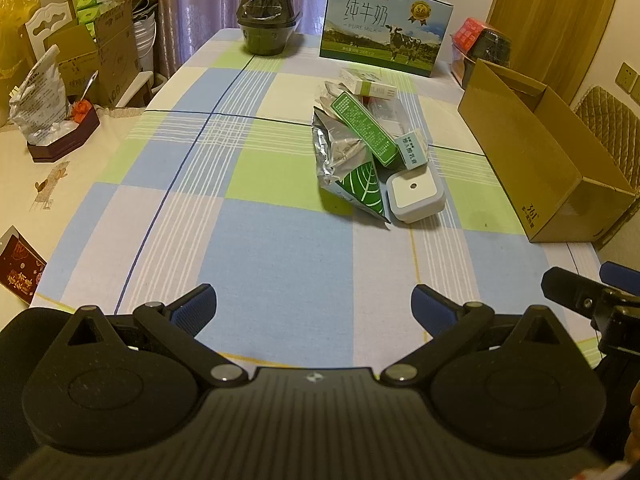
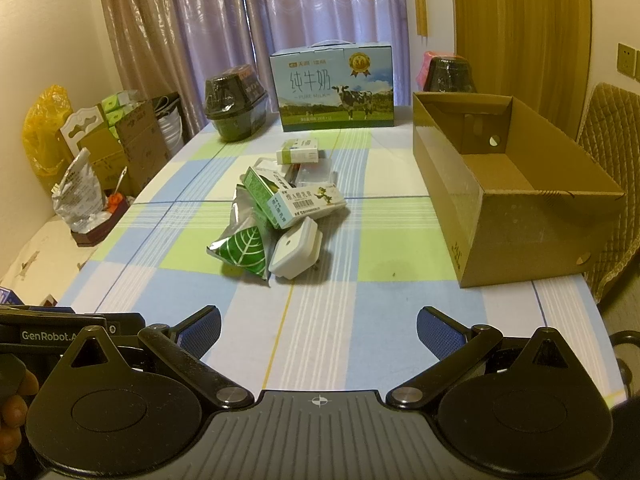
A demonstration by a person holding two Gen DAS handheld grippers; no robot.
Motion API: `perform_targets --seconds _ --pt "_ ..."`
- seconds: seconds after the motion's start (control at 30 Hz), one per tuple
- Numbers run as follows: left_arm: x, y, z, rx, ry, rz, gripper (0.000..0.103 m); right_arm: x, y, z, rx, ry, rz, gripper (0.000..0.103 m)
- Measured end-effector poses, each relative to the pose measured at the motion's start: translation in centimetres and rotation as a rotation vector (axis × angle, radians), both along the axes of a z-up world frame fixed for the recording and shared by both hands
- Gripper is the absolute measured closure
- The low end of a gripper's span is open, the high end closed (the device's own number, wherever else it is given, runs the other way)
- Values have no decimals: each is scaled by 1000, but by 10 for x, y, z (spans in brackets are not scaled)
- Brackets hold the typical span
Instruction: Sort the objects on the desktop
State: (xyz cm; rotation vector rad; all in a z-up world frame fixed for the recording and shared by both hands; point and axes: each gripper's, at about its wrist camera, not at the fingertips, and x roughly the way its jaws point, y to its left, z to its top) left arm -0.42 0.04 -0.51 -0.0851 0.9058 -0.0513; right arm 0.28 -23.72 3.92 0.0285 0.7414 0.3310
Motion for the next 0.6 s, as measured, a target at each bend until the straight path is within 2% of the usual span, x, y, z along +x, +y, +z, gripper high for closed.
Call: perform_targets --seconds 0.6 --pt "1 3 -1 -8 4 10 1 -1 -1 -3 4 7 -1 2"
